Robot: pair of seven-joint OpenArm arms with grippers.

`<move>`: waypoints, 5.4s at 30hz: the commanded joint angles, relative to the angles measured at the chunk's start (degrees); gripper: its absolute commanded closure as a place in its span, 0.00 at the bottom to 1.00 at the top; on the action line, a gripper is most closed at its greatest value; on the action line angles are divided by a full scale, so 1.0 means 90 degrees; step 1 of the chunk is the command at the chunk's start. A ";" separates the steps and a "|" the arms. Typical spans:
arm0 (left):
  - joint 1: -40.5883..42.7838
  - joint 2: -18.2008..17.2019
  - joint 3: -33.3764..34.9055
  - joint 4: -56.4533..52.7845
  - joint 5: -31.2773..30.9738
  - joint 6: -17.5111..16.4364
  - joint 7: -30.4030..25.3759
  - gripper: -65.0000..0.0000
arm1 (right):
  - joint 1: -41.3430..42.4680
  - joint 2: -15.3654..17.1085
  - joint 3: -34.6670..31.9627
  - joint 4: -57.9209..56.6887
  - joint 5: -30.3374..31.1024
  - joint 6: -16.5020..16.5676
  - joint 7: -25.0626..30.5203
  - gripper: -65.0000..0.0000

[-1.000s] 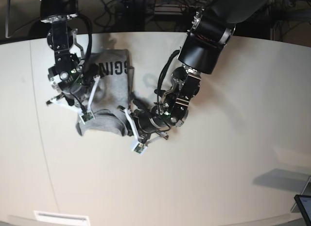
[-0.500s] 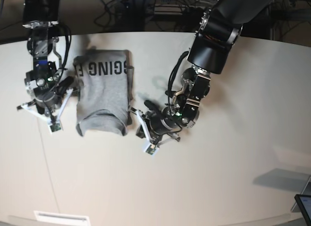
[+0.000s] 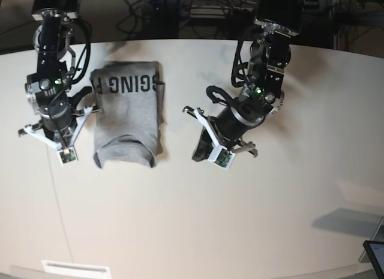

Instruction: Fold the T-shirt properly

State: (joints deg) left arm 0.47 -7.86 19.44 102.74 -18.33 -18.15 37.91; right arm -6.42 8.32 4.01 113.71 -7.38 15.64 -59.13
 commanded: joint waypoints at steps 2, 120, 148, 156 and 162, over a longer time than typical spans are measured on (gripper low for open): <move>0.0089 0.0018 -0.0016 0.0438 -0.0069 0.0010 -0.0144 1.00 | -0.0152 0.0058 0.0009 0.0118 -0.0025 0.0025 0.0529 1.00; -0.0047 0.0018 0.1771 -0.1633 -0.0078 0.1729 -0.0671 1.00 | -0.1041 0.0009 0.0985 -0.1074 -0.0045 0.0035 0.2522 1.00; 0.2268 0.0145 0.1771 -0.0001 0.4132 0.2032 -0.4188 1.00 | -0.2652 -0.0030 0.1093 -0.0722 -0.0025 -0.0004 0.5921 1.00; 0.3166 0.0145 0.1771 0.0038 0.4933 0.2032 -0.4999 1.00 | -0.3678 -0.0909 0.2392 -0.0488 -0.0025 0.0016 0.6995 1.00; 0.3821 -0.0118 0.1781 0.0086 0.5235 0.2032 -0.5438 1.00 | -0.4684 -0.1339 0.2939 -0.0117 -0.0035 0.0025 0.6995 1.00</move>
State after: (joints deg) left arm 34.48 -9.10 35.24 102.17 28.93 -0.25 -9.08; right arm -48.29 -3.90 30.26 111.39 -7.92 15.97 2.22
